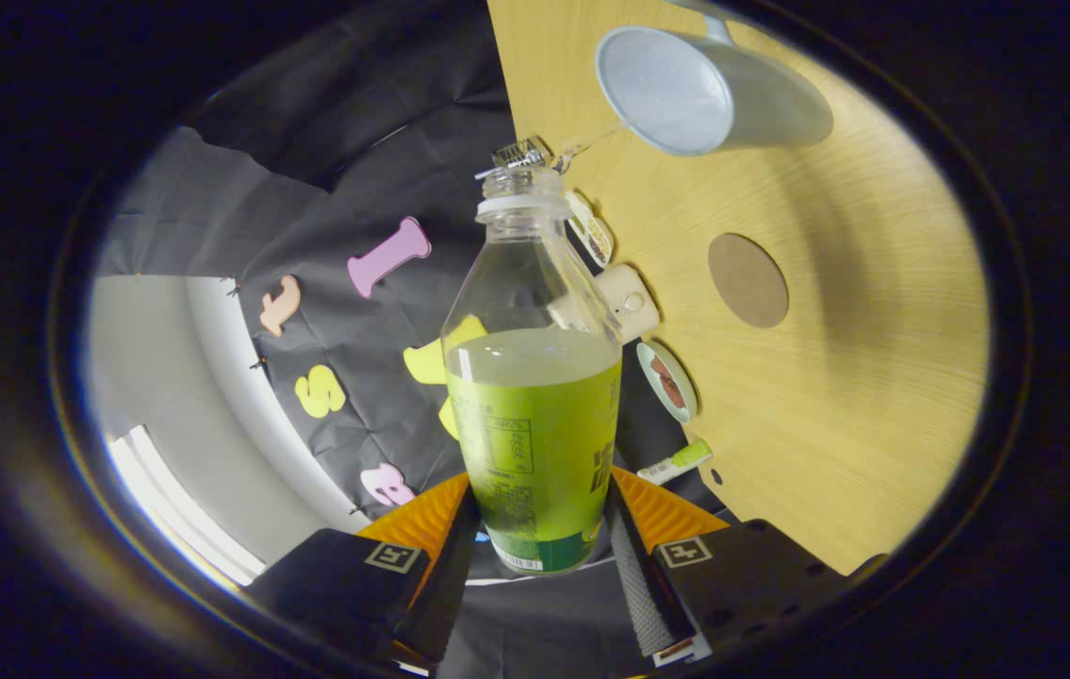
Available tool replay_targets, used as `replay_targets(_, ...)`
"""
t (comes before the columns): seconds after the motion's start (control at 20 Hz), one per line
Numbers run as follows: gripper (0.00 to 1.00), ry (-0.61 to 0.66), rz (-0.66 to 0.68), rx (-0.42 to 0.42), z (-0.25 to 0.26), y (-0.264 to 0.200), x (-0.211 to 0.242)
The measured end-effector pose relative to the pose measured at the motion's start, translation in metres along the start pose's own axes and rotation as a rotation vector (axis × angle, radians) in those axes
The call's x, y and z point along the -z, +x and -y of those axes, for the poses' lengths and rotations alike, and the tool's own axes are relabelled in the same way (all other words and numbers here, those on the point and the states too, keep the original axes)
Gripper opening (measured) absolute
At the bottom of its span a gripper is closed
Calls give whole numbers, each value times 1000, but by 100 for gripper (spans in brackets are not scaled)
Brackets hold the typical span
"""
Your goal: Take the bottle from table, then pour the juice into the cup, finally place the bottle on the coaster
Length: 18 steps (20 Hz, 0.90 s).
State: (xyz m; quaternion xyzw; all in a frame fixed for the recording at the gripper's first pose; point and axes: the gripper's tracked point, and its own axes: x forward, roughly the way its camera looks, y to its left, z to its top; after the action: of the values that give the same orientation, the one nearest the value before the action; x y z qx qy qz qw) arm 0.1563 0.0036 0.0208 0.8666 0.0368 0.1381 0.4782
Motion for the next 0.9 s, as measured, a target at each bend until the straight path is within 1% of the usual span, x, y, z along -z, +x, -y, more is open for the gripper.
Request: replay_targets(0.9, 76, 58, 5, -38, -7, 2, -7)
